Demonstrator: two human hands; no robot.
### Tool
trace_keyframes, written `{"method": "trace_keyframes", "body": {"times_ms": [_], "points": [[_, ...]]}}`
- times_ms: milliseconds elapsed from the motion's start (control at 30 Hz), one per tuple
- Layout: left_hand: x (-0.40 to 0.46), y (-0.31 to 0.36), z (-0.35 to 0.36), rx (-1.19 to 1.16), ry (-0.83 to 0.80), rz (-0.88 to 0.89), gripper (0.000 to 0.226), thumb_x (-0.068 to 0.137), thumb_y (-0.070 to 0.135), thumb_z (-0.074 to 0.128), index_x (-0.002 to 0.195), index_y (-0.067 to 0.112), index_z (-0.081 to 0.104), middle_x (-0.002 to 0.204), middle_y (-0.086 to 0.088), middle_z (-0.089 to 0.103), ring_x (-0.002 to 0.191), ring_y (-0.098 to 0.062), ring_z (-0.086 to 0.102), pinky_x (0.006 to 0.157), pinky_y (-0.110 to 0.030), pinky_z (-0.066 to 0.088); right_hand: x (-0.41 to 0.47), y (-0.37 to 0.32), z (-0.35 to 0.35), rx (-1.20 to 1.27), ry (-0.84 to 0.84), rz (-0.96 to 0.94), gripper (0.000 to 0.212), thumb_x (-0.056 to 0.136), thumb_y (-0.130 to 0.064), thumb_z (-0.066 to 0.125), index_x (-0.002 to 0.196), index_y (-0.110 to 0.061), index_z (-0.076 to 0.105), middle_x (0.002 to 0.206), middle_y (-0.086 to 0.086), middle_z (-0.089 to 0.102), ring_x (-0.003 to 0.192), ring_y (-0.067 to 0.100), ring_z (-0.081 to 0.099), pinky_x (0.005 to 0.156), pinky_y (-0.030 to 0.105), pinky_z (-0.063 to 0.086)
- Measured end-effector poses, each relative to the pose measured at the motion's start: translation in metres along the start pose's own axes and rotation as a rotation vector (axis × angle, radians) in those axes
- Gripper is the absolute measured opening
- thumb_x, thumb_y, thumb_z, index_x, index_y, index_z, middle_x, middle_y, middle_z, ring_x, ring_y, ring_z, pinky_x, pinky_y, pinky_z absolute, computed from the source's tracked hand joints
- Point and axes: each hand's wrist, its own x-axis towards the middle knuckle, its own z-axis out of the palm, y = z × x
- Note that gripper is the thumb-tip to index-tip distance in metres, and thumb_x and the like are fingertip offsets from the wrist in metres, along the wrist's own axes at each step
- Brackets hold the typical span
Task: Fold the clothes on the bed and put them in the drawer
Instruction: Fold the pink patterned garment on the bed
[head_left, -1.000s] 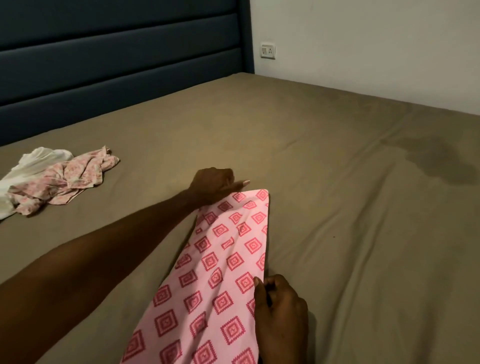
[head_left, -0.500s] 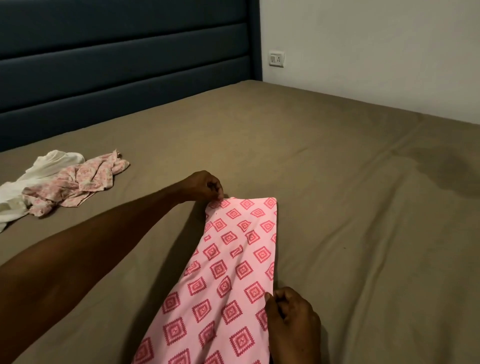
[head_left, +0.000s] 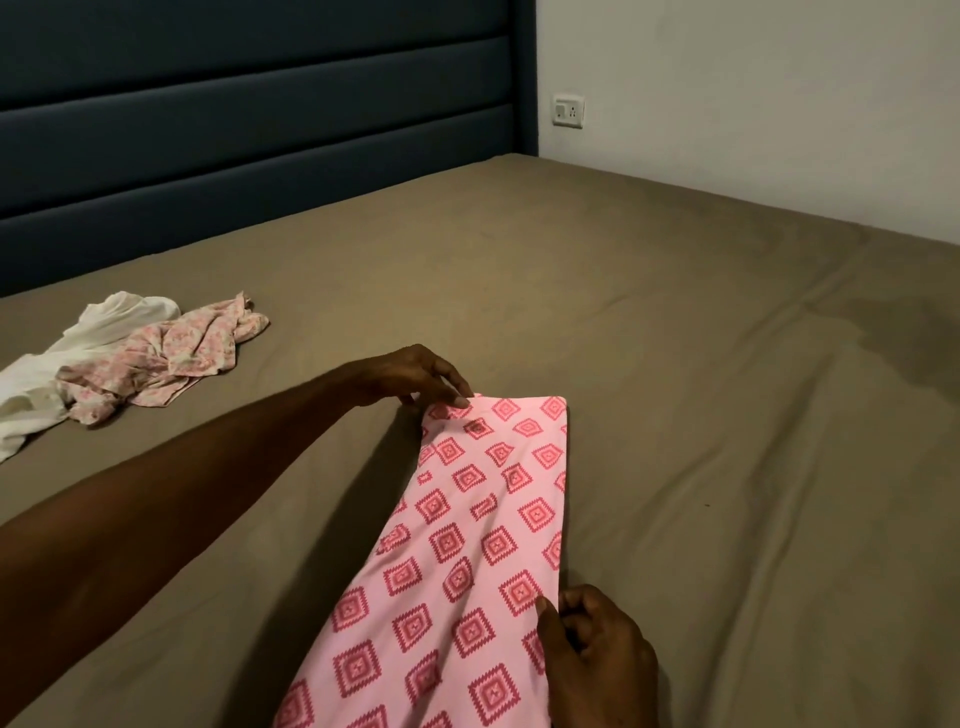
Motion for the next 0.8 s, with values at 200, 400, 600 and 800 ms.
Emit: {"method": "trace_keyframes", "body": {"times_ms": [200, 400, 600, 800], "points": [[0.003, 0.002, 0.003, 0.08, -0.032, -0.139, 0.032, 0.078, 0.036, 0.087, 0.096, 0.011, 0.077, 0.093, -0.002, 0.074, 0.081, -0.015, 0.062, 0.056, -0.023, 0.046, 0.0, 0.003, 0.002, 0.0, 0.02, -0.038, 0.016, 0.089, -0.033, 0.076, 0.079, -0.026, 0.067, 0.07, -0.014, 0.074, 0.066, 0.003, 0.07, 0.069, 0.027, 0.058], [-0.008, 0.01, -0.01, -0.194, -0.026, -0.114, 0.016, 0.094, 0.024, 0.07, 0.103, 0.012, 0.077, 0.105, -0.005, 0.076, 0.095, -0.017, 0.068, 0.07, -0.03, 0.056, 0.001, 0.006, 0.003, 0.013, 0.016, -0.064, 0.019, 0.087, -0.042, 0.075, 0.076, -0.029, 0.066, 0.07, -0.012, 0.074, 0.067, 0.008, 0.07, 0.067, 0.021, 0.056], [-0.003, 0.007, 0.01, -0.592, -0.01, -0.076, 0.021, 0.1, 0.023, 0.054, 0.101, 0.01, 0.071, 0.096, -0.009, 0.071, 0.088, -0.027, 0.069, 0.078, -0.036, 0.055, 0.001, 0.009, 0.004, -0.026, 0.035, -0.079, 0.021, 0.086, -0.037, 0.079, 0.074, -0.031, 0.062, 0.068, -0.012, 0.073, 0.064, 0.007, 0.068, 0.066, 0.022, 0.055], [0.002, -0.026, 0.026, -0.416, 0.183, -0.149, 0.03, 0.101, 0.015, 0.062, 0.113, -0.012, 0.066, 0.11, -0.03, 0.07, 0.092, -0.028, 0.07, 0.074, -0.03, 0.059, -0.004, 0.004, 0.001, 0.006, 0.057, -0.073, 0.026, 0.083, -0.055, 0.069, 0.076, -0.031, 0.065, 0.068, -0.015, 0.073, 0.064, 0.005, 0.07, 0.069, 0.031, 0.059]]}}
